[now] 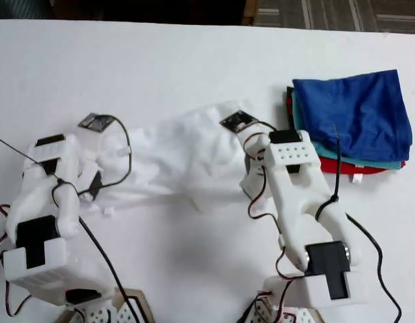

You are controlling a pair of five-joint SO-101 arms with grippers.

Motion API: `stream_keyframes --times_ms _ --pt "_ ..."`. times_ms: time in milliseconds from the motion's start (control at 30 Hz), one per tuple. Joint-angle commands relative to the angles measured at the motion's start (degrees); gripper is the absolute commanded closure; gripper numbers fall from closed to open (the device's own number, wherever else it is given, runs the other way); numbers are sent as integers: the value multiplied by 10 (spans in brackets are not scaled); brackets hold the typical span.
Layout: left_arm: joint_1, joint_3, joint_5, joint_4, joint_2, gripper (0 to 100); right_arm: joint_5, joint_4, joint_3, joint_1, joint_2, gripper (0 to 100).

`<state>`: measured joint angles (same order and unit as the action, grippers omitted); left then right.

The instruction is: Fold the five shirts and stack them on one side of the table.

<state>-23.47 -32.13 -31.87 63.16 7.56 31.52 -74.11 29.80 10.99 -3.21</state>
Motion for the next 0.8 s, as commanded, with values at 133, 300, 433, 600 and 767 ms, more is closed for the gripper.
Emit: stream_keyframes --times_ms 133,300,433,600,767 --pt "-6 -2 -6 -11 5 975 2 -17 -6 8 -63 841" --pt "-6 -2 -6 -11 5 975 1 -5 -4 75 -126 841" --pt "-6 -2 -6 -11 5 975 -12 54 1 103 -118 844" --pt "-6 -2 -6 -11 5 975 -105 118 6 84 -49 856" --pt "-6 -2 -6 -11 5 975 -108 91 6 88 34 970"
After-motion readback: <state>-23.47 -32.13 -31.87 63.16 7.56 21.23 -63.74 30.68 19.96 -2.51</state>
